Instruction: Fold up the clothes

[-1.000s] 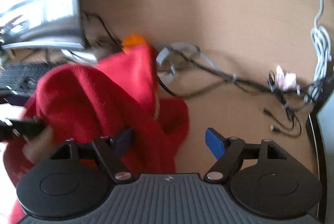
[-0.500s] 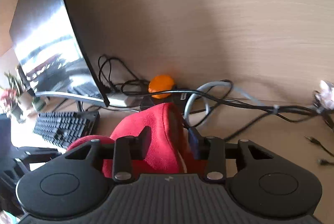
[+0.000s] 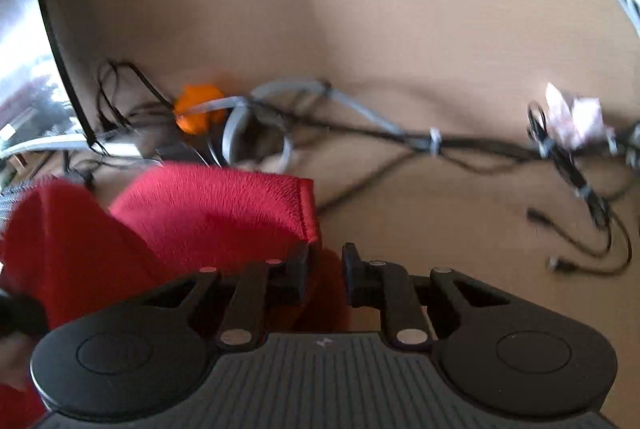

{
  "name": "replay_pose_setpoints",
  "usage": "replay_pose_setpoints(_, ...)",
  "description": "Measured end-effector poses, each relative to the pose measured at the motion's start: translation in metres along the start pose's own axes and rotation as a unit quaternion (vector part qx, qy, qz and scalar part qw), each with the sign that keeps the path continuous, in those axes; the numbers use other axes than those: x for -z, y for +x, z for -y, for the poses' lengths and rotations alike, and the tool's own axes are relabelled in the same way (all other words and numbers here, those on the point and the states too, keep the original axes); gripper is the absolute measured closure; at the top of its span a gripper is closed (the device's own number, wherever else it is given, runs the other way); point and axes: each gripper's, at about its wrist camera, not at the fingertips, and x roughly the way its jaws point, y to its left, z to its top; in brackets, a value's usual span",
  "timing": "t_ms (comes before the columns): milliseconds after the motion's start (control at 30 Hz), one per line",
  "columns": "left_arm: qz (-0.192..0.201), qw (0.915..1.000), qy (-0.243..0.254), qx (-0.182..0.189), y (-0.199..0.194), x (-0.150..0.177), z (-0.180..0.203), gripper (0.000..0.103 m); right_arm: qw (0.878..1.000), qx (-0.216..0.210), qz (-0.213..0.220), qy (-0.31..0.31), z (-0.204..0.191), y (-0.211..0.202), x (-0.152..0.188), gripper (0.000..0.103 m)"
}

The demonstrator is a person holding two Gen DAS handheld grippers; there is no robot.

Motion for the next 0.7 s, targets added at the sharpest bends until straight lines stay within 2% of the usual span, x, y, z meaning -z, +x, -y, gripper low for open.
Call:
replay_pose_setpoints(67,-0.009,0.9997,0.017,-0.016,0.005,-0.001,0.008,0.006,1.000,-0.002,0.003,0.010,0.006,0.001,0.003,0.083)
replay_pose_setpoints(200,-0.011,0.9995,0.019,-0.023,0.005,-0.001,0.007,0.006,1.000,0.015,0.013,-0.005,0.011,0.005,0.007,0.059)
replay_pose_setpoints(300,-0.008,0.9994,0.017,-0.029,0.004,0.002,0.008,0.006,1.000,0.011,0.015,0.021,0.017,0.007,0.010,0.056)
replay_pose_setpoints(467,-0.005,0.9993,0.011,-0.035,-0.001,0.004,0.008,0.006,0.999,0.016,0.012,0.029,0.016,0.002,0.004,0.055)
replay_pose_setpoints(533,0.000,0.9993,0.006,-0.038,-0.009,0.005,0.007,0.007,0.999,0.017,0.019,0.038,0.018,-0.007,-0.002,0.041)
replay_pose_setpoints(667,0.013,0.9990,-0.009,-0.043,-0.028,0.013,0.003,0.007,0.997,0.024,0.052,0.050,0.022,-0.042,-0.008,0.034)
replay_pose_setpoints(700,0.016,0.9988,-0.014,-0.043,-0.032,0.015,0.002,0.007,0.996,0.023,0.059,0.056,0.022,-0.052,-0.008,0.028)
